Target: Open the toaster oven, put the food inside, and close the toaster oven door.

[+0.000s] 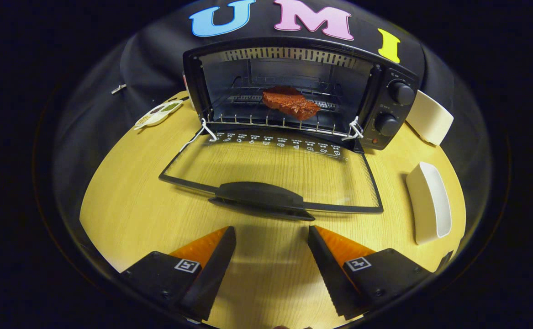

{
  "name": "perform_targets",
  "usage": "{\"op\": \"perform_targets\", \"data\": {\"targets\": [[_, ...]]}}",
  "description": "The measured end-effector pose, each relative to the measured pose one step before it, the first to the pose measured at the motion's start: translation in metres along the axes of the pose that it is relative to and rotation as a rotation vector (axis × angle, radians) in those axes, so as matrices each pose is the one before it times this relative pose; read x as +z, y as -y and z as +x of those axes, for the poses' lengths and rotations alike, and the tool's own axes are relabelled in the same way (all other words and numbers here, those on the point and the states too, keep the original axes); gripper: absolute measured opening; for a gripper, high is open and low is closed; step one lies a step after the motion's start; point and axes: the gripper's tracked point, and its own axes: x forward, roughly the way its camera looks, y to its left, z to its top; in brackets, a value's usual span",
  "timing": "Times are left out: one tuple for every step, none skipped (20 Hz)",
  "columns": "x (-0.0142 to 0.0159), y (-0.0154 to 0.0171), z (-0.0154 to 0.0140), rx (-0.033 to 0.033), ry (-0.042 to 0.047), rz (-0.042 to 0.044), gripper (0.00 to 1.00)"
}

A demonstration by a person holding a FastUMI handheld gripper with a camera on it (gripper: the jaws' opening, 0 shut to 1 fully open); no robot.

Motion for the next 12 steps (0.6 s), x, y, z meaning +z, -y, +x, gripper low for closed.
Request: {"op": "perform_targets", "data": {"targets": [[0.00544, 0.00409, 0.00175, -0.01001, 0.01041, -0.00308, 0.99], [0.00811, 0.00182, 0.00130, -0.00212, 0.01796, -0.00616, 0.99], [0.00471, -0.00052, 0.00243, 0.00612, 0.01165, -0.00623, 0.99], [-0.00544, -0.00240, 0.00243, 0.01150, -0.02982, 0.00325, 0.99], [0.00332, -0.00097, -0.00022, 0.00677, 0.01468, -0.01288, 0.99], [-0.00250, 0.00075, -0.00114, 0.00281, -0.00835, 0.00124, 0.99], [0.00304, -0.00076, -0.00067, 0.00258, 0.00574, 0.00574, 0.98], [0.00181, -0.00082, -0.00198, 0.00245, 0.00520, -0.00161, 0.98], [0.00234, 0.00005, -0.00247, 0.00398, 0.01205, -0.01124, 0.98], [0.00429, -0.00084, -0.00352, 0.00675, 0.01533, -0.01431, 0.98], [0.00680, -0.00155, -0.00685, 0.00907, 0.02073, -0.01800, 0.99], [0.00886, -0.00034, -0.00698, 0.00614, 0.02101, -0.01532, 0.99]]}}
